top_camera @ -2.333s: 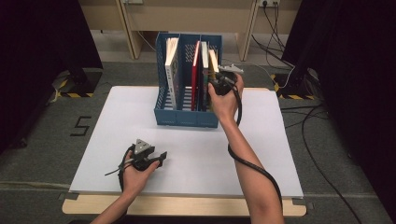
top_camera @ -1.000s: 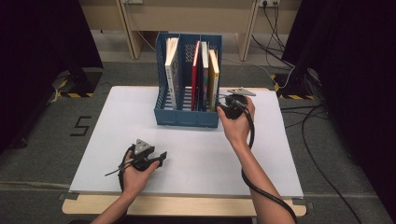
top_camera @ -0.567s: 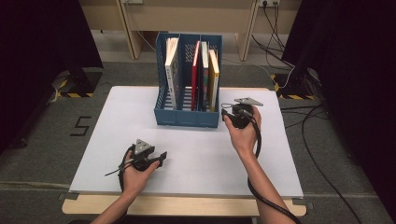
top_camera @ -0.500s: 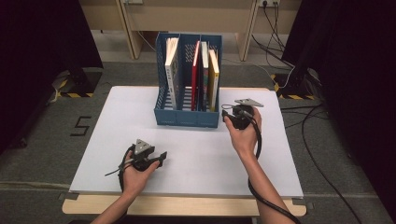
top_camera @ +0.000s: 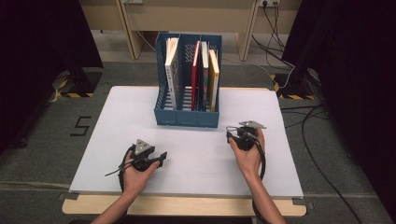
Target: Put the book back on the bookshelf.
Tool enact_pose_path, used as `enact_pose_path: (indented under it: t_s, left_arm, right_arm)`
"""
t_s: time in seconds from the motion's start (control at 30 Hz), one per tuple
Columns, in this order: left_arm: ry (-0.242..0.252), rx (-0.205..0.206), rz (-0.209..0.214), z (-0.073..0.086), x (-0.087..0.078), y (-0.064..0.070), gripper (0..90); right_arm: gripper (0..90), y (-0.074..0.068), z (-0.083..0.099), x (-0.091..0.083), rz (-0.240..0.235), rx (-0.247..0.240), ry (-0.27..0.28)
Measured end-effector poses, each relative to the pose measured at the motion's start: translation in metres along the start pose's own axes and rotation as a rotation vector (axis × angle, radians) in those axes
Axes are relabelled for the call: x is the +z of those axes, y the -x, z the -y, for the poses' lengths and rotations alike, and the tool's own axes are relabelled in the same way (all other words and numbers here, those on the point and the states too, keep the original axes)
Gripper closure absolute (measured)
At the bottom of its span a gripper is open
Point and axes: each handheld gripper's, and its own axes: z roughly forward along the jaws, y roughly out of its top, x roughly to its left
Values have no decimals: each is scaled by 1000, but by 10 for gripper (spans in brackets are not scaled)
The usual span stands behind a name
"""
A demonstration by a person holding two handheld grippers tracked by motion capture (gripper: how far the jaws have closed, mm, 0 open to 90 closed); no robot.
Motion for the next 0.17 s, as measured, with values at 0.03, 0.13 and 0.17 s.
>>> enact_pose_path:
  t_s: [0.03,0.13,0.17]
  left_arm:
    - [0,1,0,0,0,0,390]
    - [-1,3,-1,0,0,0,390]
    - [3,1,-1,0,0,0,390]
  right_arm:
    - [487,1,9,-1,16,-2,-6]
    - [471,2,17,-1,24,-15,-16]
    - [461,4,19,-1,22,-24,-23]
